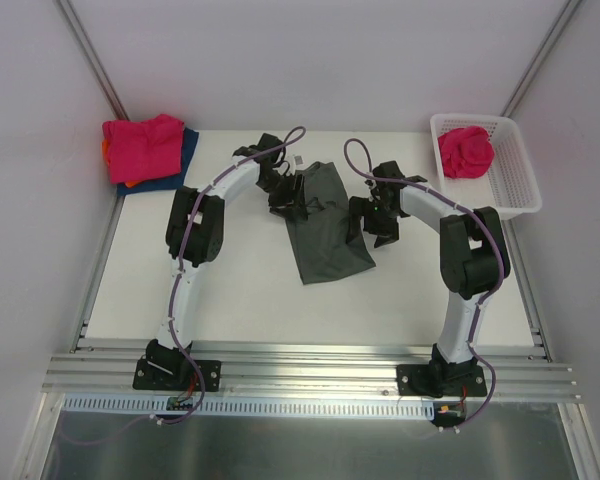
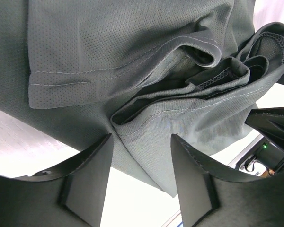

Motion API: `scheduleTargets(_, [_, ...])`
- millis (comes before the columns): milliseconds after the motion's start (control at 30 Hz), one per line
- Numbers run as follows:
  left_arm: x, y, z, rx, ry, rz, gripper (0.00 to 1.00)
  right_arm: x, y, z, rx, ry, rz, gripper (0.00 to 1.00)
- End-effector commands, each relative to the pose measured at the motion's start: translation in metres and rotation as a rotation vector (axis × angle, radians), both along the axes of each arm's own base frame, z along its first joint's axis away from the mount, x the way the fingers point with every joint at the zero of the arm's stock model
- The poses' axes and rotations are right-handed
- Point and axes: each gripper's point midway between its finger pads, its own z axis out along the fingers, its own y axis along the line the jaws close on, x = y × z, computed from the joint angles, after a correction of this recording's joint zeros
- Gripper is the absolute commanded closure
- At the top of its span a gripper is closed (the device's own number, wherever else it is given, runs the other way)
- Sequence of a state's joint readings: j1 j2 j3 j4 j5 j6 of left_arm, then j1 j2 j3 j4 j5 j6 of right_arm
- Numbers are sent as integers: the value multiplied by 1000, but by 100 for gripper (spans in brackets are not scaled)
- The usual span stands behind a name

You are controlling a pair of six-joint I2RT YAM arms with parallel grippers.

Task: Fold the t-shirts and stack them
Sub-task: Fold the folded rectangular tshirt in 1/3 of the way

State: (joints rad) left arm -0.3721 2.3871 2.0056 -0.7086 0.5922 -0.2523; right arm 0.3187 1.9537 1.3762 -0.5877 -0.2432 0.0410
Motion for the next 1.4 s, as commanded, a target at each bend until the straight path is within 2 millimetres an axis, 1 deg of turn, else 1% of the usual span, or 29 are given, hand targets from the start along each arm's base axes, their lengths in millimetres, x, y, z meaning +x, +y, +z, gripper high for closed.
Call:
scheduleTargets(0, [5, 0, 1, -13, -2, 5, 50, 7, 8, 20, 24, -50, 8, 11])
scheduleTargets(33, [4, -1, -4, -10, 5, 3, 50, 7, 9, 20, 24, -50, 10, 11])
scheduleTargets(167, [4, -1, -8, -6, 11, 3, 67, 7, 7, 21, 16, -59, 13, 11])
scheduleTargets(200, [4, -1, -7, -7, 11, 2, 67, 5, 7, 21, 15, -56, 13, 11])
scheduleTargets(333, [1, 0, -12, -5, 25, 2, 62, 2, 5, 22, 10, -61, 13, 11])
scheduleTargets(433, [2, -2, -11, -10, 27, 3, 62, 2, 6, 23, 9, -69, 18, 10])
scheduleTargets(467, [2, -2, -12, -10, 27, 3, 65, 2, 5, 23, 7, -70, 18, 10])
scheduleTargets(500, [3, -2, -12, -11, 25, 3, 74, 2, 6, 24, 8, -71, 19, 11])
scheduleTargets(567, [4, -2, -12, -7, 22, 5, 81, 2, 5, 24, 6, -75, 20, 11])
scheduleTargets(633, [2, -1, -10, -6, 22, 5, 91, 2, 5, 24, 4, -76, 21, 11])
scheduleTargets(700, [2, 0, -5, -5, 15, 9, 98, 2, 6, 25, 7, -78, 23, 10])
scheduleTargets(733, [-1, 2, -6, 1, 20, 12, 100, 1, 6, 24, 5, -77, 24, 10])
scheduleTargets(767, [-1, 2, -3, 4, 19, 17, 100, 2, 7, 24, 7, -78, 23, 10])
scheduleTargets(800, [-1, 3, 5, 1, 4, 19, 100, 2, 7, 24, 8, -77, 23, 10])
scheduleTargets(867, [-3, 7, 10, 6, -1, 29, 100, 3, 11, 24, 15, -79, 25, 10])
scheduleTargets(900, [-2, 8, 19, 5, -18, 33, 100, 4, 10, 24, 15, -77, 22, 10])
scheduleTargets(967, [-1, 14, 26, 12, -36, 43, 100, 5, 14, 24, 24, -78, 27, 10])
scheduleTargets(1000, [0, 16, 34, 10, -52, 49, 100, 7, 16, 25, 27, -80, 24, 10])
scheduleTargets(1067, [3, 22, 39, 23, -75, 56, 100, 9, 19, 24, 34, -76, 25, 10])
scheduleTargets(1100, [3, 23, 49, 20, -98, 56, 100, 12, 20, 26, 39, -83, 23, 10])
scheduleTargets(1167, [4, 28, 52, 35, -117, 61, 100, 14, 22, 25, 45, -82, 23, 10])
scheduleTargets(1200, [3, 29, 60, 35, -133, 61, 100, 15, 24, 25, 47, -82, 24, 10])
scheduleTargets(1300, [-1, 31, 68, 35, -146, 61, 100, 16, 26, 24, 54, -77, 18, 10])
scheduleTargets(1367, [-6, 34, 64, 44, -133, 59, 100, 17, 28, 23, 60, -72, 18, 10])
